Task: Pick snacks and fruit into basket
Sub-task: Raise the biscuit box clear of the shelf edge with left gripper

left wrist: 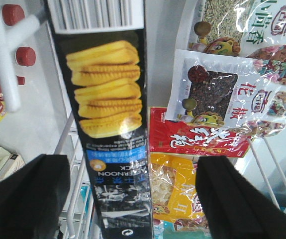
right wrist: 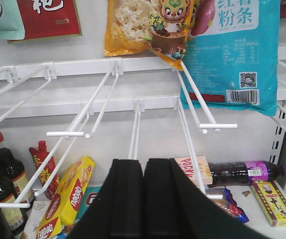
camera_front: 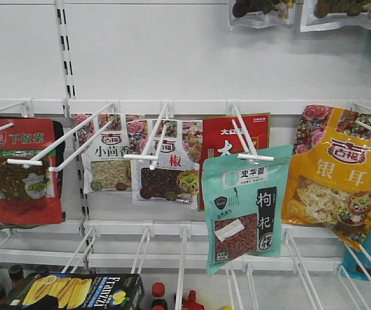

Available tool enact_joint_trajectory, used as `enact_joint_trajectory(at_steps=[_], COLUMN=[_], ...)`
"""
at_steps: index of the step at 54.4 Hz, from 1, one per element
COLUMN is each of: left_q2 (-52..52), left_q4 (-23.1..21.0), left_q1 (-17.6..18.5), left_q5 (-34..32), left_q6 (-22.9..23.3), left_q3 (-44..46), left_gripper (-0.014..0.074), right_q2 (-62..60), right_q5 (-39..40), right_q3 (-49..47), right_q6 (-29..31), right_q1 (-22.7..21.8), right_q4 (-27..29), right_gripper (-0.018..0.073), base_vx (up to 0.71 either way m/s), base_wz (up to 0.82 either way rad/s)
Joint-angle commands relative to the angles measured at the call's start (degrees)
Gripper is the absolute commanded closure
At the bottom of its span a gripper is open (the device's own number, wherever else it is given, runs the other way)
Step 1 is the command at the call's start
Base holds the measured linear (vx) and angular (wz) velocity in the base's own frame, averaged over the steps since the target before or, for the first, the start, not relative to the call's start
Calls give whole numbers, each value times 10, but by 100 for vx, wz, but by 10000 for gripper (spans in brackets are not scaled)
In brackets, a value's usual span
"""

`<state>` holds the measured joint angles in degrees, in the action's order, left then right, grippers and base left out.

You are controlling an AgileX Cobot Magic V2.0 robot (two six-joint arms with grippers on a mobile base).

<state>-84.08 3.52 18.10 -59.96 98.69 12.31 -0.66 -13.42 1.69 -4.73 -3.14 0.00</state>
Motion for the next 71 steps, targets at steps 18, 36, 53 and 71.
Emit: enact_joint_trajectory(at_steps=[18,36,53,71], left_q2=[14,14,11,-54], left_q4=[-6,-5,-6,-4], left_q1=[4,4,4,4], left_q5=[-38,-15,35,-68], left_q6=[-2,-2,-5,5], left_q3=[14,43,54,54], left_gripper=[3,3,3,3], right_q2=[9,9,9,9], right_q5=[47,47,47,47], right_q3=[4,4,4,4], right_q6=[2,2,2,2], right_q1=[-1,-1,-1,-1], right_q4=[-6,-6,-6,-6], right_gripper=[568,568,568,568], base_vx=[0,0,0,0], base_wz=[0,0,0,0])
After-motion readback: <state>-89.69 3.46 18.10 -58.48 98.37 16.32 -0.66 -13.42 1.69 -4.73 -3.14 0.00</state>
